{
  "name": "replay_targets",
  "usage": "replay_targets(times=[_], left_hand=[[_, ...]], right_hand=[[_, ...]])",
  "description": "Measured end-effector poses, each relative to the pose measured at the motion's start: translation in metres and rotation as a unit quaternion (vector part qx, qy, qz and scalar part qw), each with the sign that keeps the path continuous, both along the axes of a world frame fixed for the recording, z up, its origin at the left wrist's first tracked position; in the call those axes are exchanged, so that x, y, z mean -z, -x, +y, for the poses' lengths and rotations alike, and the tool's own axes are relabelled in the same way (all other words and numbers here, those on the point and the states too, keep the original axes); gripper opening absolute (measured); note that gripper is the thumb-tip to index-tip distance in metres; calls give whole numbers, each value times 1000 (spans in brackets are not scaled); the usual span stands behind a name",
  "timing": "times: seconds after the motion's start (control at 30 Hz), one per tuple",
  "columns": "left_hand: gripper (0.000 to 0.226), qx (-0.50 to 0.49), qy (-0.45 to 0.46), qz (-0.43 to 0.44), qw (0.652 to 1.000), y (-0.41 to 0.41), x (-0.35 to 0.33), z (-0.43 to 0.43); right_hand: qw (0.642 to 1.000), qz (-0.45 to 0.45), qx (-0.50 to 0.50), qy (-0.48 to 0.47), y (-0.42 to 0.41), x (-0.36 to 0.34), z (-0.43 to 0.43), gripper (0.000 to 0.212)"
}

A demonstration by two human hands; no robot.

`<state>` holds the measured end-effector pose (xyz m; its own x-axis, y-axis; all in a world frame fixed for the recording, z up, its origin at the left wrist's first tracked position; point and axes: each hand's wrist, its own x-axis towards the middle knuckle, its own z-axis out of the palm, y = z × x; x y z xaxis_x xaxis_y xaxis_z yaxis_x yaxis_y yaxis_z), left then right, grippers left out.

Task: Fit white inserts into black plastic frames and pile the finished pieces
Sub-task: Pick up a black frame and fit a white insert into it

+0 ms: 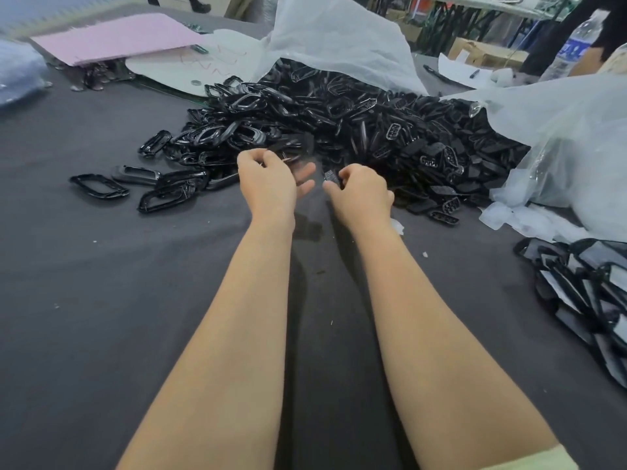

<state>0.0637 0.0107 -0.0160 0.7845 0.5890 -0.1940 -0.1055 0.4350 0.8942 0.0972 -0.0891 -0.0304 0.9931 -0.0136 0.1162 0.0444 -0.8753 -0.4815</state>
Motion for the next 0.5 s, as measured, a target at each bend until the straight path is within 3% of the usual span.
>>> replay_targets(times=[0.1, 0.23, 0.33, 0.4, 0.5], left_hand=[[7, -7, 42, 1, 999, -1, -2, 1], [13, -8, 33, -12, 999, -1, 0, 3], [4, 15, -40, -4, 999, 1, 2, 1], [9, 32, -91, -9, 995, 2, 1, -4], [13, 55, -138, -17, 989, 3, -1, -15]], right_hand=[[997, -8, 30, 72, -3, 4, 11, 38], [999, -27, 33, 22, -3, 5, 11, 20], [991, -52, 2, -124, 1, 0, 5, 11], [963, -64, -1, -261, 4, -6, -4, 4], [905, -32, -16, -424, 9, -15, -23, 16]])
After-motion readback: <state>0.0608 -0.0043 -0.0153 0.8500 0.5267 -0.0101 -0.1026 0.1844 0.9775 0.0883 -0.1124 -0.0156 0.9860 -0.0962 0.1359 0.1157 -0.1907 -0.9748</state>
